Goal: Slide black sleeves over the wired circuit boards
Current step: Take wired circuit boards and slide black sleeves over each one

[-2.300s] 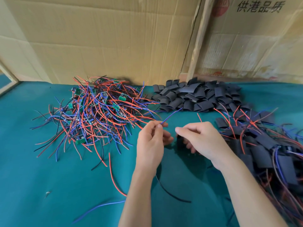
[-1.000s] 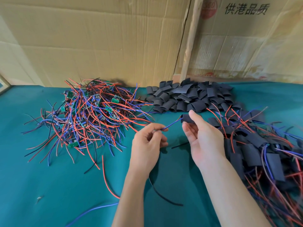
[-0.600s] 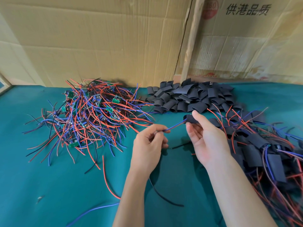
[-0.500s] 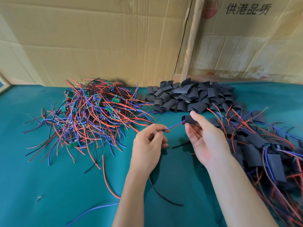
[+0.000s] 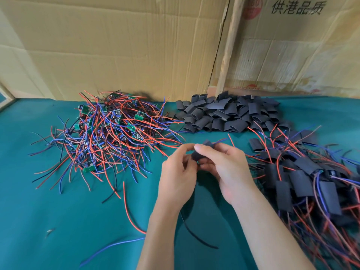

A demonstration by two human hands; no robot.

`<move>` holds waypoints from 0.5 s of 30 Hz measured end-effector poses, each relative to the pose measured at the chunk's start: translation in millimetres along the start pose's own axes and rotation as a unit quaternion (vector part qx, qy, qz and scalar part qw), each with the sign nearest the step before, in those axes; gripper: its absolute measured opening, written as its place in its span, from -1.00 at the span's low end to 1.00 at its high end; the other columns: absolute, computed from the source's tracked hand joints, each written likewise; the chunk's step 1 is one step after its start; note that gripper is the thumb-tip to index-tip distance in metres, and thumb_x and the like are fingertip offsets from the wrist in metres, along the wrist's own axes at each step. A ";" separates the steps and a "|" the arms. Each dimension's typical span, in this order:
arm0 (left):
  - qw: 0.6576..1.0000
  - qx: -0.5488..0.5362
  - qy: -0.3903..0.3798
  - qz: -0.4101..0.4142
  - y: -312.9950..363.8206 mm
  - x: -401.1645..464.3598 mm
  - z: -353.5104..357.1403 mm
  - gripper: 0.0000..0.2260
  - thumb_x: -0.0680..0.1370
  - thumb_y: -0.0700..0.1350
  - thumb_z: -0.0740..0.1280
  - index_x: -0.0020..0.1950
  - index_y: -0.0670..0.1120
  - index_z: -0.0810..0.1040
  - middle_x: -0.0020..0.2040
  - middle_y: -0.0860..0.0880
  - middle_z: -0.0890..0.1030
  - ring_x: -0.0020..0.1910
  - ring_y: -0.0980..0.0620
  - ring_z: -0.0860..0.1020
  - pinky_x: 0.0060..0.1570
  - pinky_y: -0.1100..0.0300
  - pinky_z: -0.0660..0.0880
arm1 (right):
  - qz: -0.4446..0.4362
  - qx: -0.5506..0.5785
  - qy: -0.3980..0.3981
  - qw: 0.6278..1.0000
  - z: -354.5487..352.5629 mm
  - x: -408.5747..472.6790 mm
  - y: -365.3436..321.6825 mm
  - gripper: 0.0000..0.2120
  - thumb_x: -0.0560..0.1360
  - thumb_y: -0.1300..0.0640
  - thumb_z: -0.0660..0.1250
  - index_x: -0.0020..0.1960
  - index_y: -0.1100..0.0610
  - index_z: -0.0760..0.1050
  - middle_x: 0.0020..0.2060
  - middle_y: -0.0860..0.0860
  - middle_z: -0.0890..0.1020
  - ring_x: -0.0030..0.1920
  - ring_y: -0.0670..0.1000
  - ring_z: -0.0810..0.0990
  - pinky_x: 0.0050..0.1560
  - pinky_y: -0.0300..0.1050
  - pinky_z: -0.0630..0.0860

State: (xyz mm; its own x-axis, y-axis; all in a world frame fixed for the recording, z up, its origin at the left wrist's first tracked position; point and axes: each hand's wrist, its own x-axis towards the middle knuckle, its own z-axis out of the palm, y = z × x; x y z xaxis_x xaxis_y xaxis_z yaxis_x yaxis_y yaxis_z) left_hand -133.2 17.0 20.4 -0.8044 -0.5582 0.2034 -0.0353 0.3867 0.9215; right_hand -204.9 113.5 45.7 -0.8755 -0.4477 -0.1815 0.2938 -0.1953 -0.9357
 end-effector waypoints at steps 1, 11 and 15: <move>1.000 0.000 -0.004 -0.003 1.0 0.0 -0.3 -0.67 0.44 -0.21 0.18 0.08 0.11 0.58 -0.41 0.03 0.53 -0.42 0.08 0.42 -0.35 0.28 0.37 | -0.010 -0.017 -0.003 1.000 -0.8 -0.1 0.1 -0.92 0.45 0.30 0.51 -0.19 0.25 0.64 -0.33 0.13 0.68 -0.41 0.01 0.60 -0.38 -0.22 0.56; 0.999 -0.025 -0.035 0.008 4.1 -0.6 1.7 -0.71 0.47 -0.09 0.22 0.10 0.11 0.65 -0.10 0.14 0.71 -0.15 0.03 0.67 -0.02 -0.06 0.63 | -0.055 -0.091 -0.023 0.994 -8.1 2.8 1.1 -0.91 0.50 0.14 0.51 -0.01 0.12 0.69 -0.24 0.10 0.73 -0.33 0.06 0.65 -0.37 -0.18 0.56; 0.999 -0.007 -0.041 0.003 3.8 -0.6 1.9 -0.65 0.49 -0.13 0.21 0.15 0.16 0.65 -0.02 0.26 0.70 -0.07 0.14 0.67 0.03 -0.03 0.62 | -0.060 -0.110 -0.002 0.992 -8.8 4.3 1.6 -0.79 0.58 0.04 0.42 -0.08 0.17 0.72 -0.20 0.10 0.75 -0.33 0.07 0.66 -0.40 -0.16 0.55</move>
State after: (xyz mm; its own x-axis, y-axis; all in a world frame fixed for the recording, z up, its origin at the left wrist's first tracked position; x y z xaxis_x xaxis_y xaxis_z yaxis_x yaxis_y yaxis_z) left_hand -133.9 20.2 23.2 -0.8501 -0.4943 0.1814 -0.0232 0.3793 0.9250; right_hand -211.6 118.9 40.8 -0.8974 -0.4367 -0.0634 0.0955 -0.0520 -0.9941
